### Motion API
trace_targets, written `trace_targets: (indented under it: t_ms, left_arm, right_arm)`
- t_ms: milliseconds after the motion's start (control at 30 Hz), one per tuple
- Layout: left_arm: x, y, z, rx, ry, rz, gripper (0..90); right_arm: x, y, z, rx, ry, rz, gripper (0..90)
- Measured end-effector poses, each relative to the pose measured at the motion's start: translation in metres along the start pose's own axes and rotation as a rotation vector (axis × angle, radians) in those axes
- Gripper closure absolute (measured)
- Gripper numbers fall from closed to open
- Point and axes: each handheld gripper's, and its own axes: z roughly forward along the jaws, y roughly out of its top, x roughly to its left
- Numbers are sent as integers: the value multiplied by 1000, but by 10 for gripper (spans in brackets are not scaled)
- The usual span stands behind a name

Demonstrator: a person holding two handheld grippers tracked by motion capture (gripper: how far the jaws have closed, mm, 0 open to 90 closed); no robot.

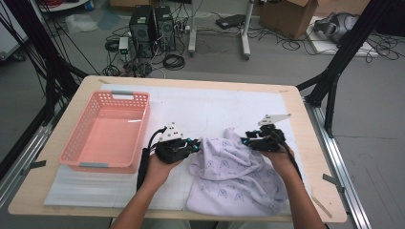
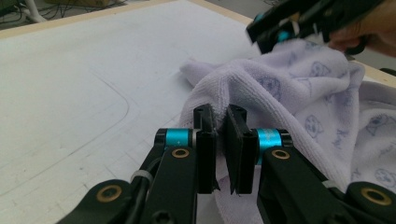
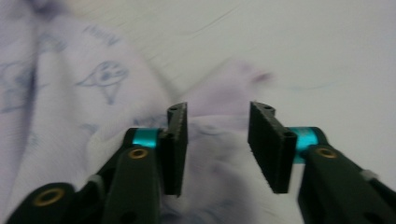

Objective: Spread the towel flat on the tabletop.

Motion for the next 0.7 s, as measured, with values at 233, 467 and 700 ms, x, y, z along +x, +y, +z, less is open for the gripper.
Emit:
trace_targets:
  t_ms: [233, 467, 700]
  left_arm:
    - [13, -2, 1, -6, 45, -36, 830]
    - [39, 11, 17, -38, 140, -114, 830]
    - [57, 40, 38, -79, 298, -89, 837]
  right_arm:
    - [10, 4, 25, 62, 173, -41, 840]
    - [-7, 22, -1, -91, -78, -35, 866]
    - [-27, 46, -10, -157, -301, -7, 866]
